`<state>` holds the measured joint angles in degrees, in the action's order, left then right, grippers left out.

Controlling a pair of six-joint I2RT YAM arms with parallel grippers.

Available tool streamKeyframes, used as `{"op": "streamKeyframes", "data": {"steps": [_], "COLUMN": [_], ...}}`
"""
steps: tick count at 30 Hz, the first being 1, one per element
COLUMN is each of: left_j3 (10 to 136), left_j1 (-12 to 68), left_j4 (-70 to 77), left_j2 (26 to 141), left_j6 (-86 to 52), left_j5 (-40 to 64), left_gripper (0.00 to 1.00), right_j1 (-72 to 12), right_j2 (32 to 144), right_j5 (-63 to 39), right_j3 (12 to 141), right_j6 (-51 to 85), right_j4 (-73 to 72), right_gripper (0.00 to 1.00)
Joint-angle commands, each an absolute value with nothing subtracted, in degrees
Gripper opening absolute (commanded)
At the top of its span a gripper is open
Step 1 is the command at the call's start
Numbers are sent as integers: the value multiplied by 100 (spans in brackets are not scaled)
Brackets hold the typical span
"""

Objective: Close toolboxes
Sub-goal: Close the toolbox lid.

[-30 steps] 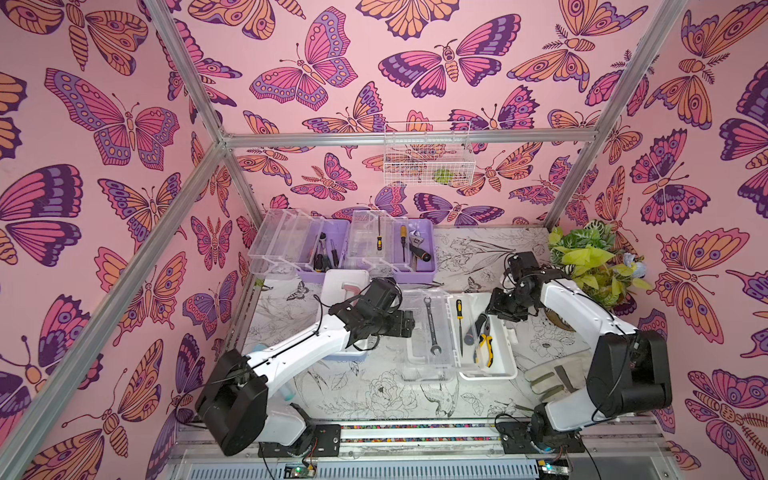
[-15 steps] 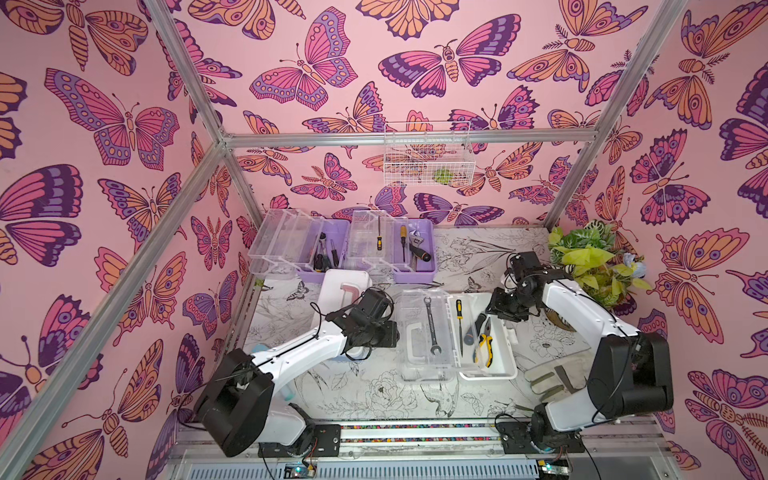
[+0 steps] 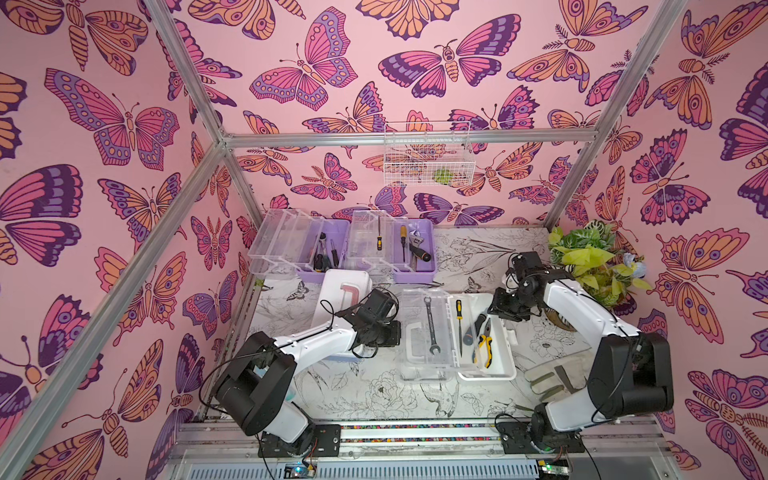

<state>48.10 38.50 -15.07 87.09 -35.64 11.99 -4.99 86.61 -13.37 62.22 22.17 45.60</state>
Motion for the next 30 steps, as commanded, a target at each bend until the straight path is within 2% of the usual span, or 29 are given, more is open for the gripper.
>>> {"op": "streamKeyframes", "data": {"steps": [1,3,9,12,22,30], "left_j3": [4958,5079,5315,5370,5537,5682], "left_j1": [3843,3841,3841,3841,3841,3841], "left_j4": [-1878,-2066,-2423,-2533,-2608,-2635], "left_j2": [8598,8528,8191,8009,7596,7353], "left_j6": [-3237,-3152,-3067,-3067,-3092,-3057], "left_j5": [1099,1069,886,746,429,223], "left_gripper": [4,0,0,0,0,0], "right_j1": [-443,-440,-442,-446,-578,-1143], "right_j2": [8485,8439,8429,8356,7910,8243], "right_j5": [-964,-898,-1063,-1169,-909,-1309], "right_j3": [6425,6433,6228,6106,5935,5570], "right_j6": [2056,1995,1952,1959,2117,2332], "right_j4": [4785,4783,4764,4876,5257,4791], "right_gripper": [38,38,36,32,33,31]}}
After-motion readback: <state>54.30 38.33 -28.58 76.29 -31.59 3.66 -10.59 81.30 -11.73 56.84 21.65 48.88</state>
